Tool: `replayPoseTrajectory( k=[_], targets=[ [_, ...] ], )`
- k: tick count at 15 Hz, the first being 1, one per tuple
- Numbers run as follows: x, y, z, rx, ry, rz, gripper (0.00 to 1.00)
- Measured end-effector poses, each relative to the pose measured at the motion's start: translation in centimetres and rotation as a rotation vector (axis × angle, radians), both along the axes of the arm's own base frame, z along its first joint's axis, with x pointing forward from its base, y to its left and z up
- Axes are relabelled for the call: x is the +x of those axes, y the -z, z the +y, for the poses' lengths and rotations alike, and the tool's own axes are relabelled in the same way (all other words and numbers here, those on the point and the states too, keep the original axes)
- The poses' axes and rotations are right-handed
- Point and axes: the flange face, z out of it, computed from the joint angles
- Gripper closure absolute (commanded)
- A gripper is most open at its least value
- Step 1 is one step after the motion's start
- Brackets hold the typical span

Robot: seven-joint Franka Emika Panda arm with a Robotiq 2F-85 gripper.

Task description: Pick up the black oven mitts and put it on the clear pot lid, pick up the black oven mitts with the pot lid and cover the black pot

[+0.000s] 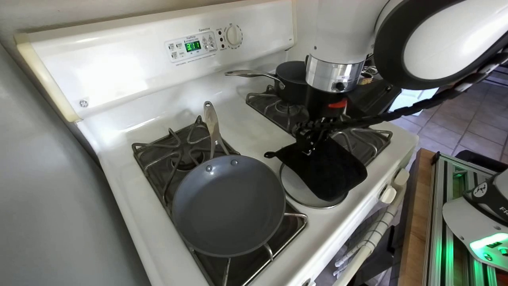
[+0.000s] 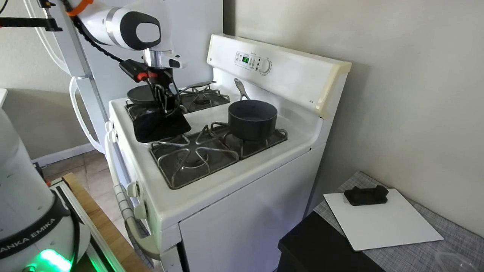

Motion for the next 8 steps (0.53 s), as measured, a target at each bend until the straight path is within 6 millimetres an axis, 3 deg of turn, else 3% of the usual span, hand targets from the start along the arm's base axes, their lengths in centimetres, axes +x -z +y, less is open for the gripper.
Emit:
replayPoseTrajectory(
  k=[3,8],
  targets=[
    [0.01,-0.03,0.10,0.001,-0.002,-0.005,0.01],
    [-0.23,0.22,0.05,-0.001,-0.021,0.009,0.00]
  ],
)
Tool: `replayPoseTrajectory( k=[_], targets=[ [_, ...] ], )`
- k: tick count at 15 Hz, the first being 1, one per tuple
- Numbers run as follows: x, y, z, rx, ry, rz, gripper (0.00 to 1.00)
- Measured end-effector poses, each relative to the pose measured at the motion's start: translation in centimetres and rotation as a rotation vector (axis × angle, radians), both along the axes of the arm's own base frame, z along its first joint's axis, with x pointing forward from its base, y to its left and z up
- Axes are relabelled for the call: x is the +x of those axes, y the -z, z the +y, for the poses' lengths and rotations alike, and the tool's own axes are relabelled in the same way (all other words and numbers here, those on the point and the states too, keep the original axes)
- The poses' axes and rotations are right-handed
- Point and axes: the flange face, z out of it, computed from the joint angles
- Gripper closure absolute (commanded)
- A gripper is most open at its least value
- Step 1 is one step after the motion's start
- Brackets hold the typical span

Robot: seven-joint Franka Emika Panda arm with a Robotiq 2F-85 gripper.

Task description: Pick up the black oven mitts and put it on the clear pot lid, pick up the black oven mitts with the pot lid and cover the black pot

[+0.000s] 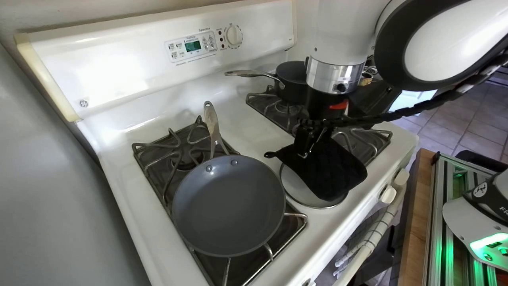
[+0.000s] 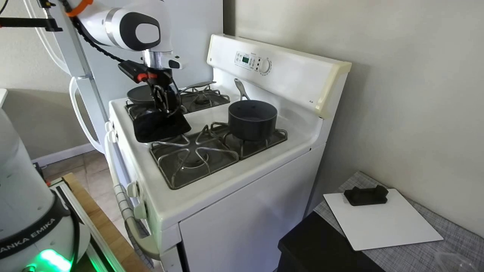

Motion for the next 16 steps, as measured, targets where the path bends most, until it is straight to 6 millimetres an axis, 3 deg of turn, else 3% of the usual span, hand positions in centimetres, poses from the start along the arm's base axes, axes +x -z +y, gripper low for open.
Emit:
replayPoseTrajectory(
  k=[13,15,16],
  targets=[
    [-0.8,2.6,0.3,0.026,-0.088,0.116,0.00],
    [-0.7,3.0,0.4,0.036,-0.085,0.127,0.15],
    [-0.6,3.2,0.4,0.037,-0.084,0.132,0.36]
  ],
)
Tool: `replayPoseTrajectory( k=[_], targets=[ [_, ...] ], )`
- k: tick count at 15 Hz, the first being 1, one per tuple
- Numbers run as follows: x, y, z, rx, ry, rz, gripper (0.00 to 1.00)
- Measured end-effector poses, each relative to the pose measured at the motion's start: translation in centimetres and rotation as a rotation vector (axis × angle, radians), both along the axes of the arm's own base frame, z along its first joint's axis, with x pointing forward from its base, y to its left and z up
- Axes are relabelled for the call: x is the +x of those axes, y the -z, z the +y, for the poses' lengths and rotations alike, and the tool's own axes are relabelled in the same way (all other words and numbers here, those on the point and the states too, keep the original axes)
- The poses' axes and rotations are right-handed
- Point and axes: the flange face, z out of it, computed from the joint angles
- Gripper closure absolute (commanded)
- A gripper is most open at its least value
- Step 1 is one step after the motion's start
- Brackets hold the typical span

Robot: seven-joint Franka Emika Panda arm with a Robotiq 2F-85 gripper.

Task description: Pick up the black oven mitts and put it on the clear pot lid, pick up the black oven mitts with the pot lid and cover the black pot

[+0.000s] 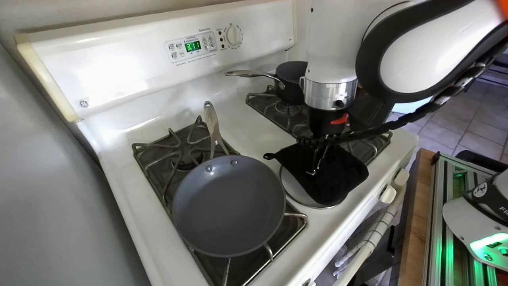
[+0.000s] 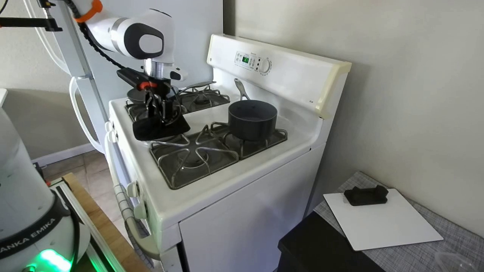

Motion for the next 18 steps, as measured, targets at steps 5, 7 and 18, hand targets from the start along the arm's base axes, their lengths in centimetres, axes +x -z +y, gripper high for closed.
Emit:
replayPoseTrajectory(
  k=[5,7,18],
  targets=[
    [0.6,0.4,0.3,0.009,0.010,0.011,0.67],
    [0.9,0.4,0.4,0.015,0.014,0.010,0.83],
    [2.3,0.3,0.7,0.034,0.035,0.005,0.95]
  ],
)
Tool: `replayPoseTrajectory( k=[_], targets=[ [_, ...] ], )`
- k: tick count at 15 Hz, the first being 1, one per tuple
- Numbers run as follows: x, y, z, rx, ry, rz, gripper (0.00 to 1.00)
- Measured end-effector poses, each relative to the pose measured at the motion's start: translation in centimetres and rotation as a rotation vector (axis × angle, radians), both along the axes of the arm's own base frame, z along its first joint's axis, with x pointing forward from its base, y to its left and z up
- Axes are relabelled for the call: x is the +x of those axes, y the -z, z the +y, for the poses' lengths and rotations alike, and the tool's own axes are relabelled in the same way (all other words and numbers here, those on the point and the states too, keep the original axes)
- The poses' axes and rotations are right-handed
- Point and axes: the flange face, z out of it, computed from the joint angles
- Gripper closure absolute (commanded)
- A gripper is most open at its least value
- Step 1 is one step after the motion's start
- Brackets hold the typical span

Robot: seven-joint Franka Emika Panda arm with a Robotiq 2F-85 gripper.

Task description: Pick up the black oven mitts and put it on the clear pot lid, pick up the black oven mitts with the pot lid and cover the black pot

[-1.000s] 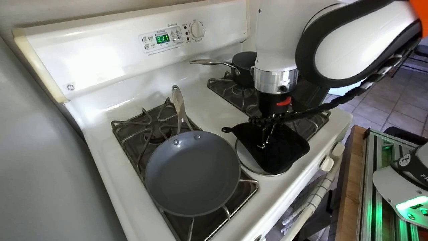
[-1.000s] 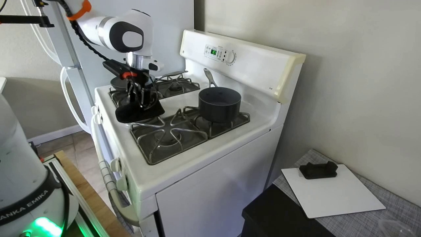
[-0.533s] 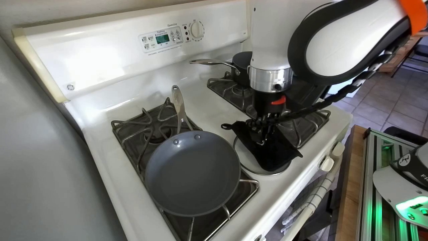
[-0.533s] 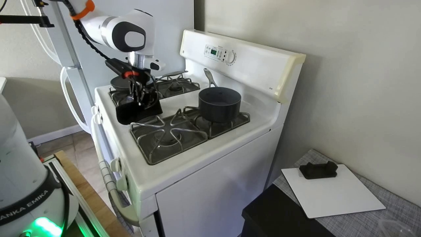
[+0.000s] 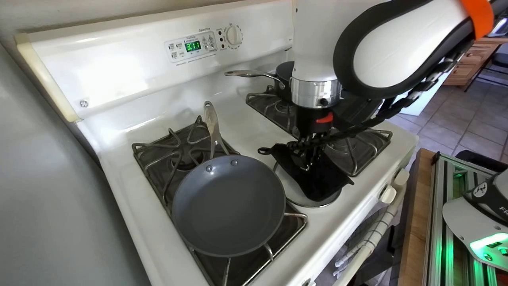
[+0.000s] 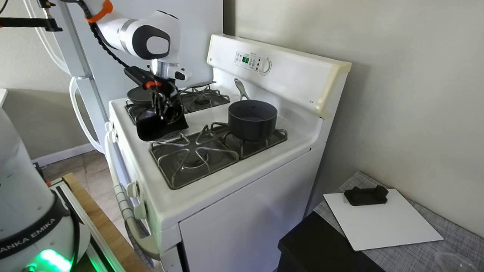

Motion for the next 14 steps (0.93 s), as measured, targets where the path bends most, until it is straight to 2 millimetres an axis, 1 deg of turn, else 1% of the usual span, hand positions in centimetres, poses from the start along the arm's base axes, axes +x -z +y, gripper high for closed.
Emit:
replayPoseTrajectory(
  k=[3,8,11,14],
  targets=[
    [0.7,0.0,-0.6,0.006,0.008,-0.003,0.95],
    [2.1,-0.2,-2.1,0.026,0.007,-0.014,0.95],
    [2.7,-0.4,-2.4,0.034,-0.005,-0.024,0.95],
    [3.5,-1.1,-2.4,0.041,-0.014,-0.041,0.95]
  ],
)
